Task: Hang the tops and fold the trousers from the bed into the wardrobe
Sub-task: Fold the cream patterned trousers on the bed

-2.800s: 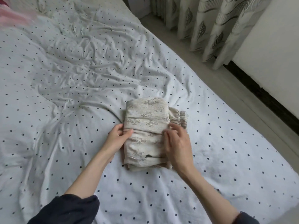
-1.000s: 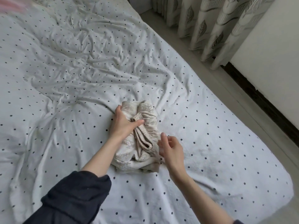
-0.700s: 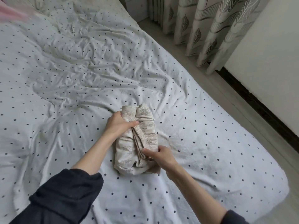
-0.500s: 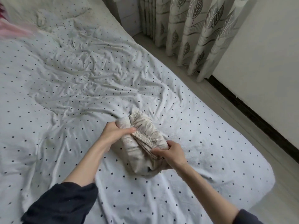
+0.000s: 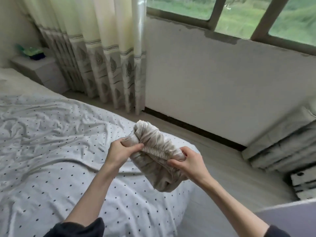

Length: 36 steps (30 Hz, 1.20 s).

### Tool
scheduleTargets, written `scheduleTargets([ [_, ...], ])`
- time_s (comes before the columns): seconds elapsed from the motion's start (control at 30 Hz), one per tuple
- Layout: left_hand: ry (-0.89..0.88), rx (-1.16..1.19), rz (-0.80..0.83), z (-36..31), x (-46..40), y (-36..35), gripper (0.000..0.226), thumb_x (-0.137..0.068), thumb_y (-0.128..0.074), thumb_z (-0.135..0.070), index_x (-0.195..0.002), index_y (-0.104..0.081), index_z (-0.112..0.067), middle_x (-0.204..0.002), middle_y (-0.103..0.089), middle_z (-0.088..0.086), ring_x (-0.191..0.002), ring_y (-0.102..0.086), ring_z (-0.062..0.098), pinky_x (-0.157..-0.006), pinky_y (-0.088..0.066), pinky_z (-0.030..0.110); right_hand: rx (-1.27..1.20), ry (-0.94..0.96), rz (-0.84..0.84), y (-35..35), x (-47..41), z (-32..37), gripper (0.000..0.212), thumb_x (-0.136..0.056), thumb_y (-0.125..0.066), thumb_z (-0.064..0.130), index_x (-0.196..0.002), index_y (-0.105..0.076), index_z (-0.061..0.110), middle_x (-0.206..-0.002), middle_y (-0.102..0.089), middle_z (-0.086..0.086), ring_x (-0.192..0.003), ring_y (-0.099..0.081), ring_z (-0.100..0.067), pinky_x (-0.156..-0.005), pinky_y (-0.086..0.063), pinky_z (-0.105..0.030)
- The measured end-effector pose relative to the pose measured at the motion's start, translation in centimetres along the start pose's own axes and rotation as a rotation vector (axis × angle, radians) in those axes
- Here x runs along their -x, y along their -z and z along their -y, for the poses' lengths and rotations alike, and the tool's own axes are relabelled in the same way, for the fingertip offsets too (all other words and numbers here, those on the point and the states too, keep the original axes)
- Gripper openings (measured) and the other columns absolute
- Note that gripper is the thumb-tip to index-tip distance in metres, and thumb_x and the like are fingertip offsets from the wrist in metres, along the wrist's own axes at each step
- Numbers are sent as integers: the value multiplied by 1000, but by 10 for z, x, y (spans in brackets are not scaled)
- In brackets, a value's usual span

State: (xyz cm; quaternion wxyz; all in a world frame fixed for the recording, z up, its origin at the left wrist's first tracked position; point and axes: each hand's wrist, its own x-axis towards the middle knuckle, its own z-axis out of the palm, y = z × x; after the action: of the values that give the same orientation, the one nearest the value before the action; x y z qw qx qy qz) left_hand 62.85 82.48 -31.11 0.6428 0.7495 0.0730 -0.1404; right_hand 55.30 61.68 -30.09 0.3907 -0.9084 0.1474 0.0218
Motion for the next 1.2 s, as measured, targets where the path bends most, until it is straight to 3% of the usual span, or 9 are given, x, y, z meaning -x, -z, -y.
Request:
scheduleTargets([
  [0.13, -120, -52, 118, -37, 23, -85, 42, -64, -85, -24, -100, -68, -13, -93, -72, -1, -90, -67, 14, -86, -54, 36, -81, -104, -153, 79, 47, -35, 32, -69, -79, 35, -88, -60, 18, -77, -63, 9, -74, -58, -7, -67, -46, -23],
  [0.27, -266, -41, 296, -76, 70, -199, 46, -64, -85, -23, -105, -66, -17, -96, -71, -4, -92, -67, 12, -89, -53, 37, -111, -205, -369, 168, 111, -86, 30, -68, -80, 34, -85, -60, 20, -74, -62, 10, -69, -56, -2, -59, -41, -13],
  [0.33, -327, -38, 382, -91, 101, -254, 42, -65, -85, -20, -101, -65, -19, -95, -71, -4, -91, -66, 13, -88, -53, 39, -77, -278, -465, 208, 145, -111, 30, -68, -79, 37, -84, -60, 21, -75, -64, 9, -75, -60, -9, -63, -44, -16],
  [0.43, -434, -39, 533, -113, 160, -343, 43, -57, -84, -28, -94, -64, -24, -91, -71, -5, -89, -66, 12, -86, -53, 37, -1, -395, -617, 275, 207, -153, 30, -69, -75, 42, -83, -59, 22, -77, -65, 6, -86, -62, -20, -78, -47, -33],
  [0.63, -629, 11, 763, -152, 267, -471, 38, -65, -84, -23, -96, -63, -21, -88, -67, -10, -84, -63, 8, -77, -50, 27, 120, -527, -851, 377, 311, -195, 36, -72, -71, 47, -88, -58, 18, -92, -69, 0, -94, -62, -26, -86, -45, -37],
  [0.7, -670, 43, 861, -170, 306, -512, 43, -60, -82, -34, -96, -63, -20, -87, -67, -10, -81, -62, 6, -73, -49, 25, 155, -583, -962, 414, 347, -207, 34, -71, -72, 46, -85, -57, 19, -94, -70, -3, -96, -62, -28, -87, -45, -39],
  [0.8, -730, 90, 964, -198, 349, -563, 48, -55, -75, -41, -95, -61, -20, -84, -64, -12, -76, -58, 3, -68, -45, 22, 223, -642, -1098, 463, 385, -216, 35, -71, -73, 45, -88, -59, 17, -97, -70, -4, -98, -62, -28, -87, -44, -38],
  [1.0, -828, 183, 1157, -256, 416, -651, 33, -73, -78, -21, -98, -57, -16, -85, -59, -13, -78, -55, 0, -62, -41, 16, 355, -726, -1319, 541, 436, -218, 32, -72, -74, 41, -85, -54, 19, -91, -67, -1, -88, -62, -25, -73, -45, -33],
  [1.2, -855, 263, 1349, -302, 471, -722, 36, -73, -78, -25, -101, -55, -17, -89, -61, -10, -81, -58, 5, -63, -44, 18, 501, -843, -1492, 600, 472, -221, 34, -76, -70, 45, -96, -57, 21, -92, -66, 6, -89, -62, -18, -75, -43, -30],
])
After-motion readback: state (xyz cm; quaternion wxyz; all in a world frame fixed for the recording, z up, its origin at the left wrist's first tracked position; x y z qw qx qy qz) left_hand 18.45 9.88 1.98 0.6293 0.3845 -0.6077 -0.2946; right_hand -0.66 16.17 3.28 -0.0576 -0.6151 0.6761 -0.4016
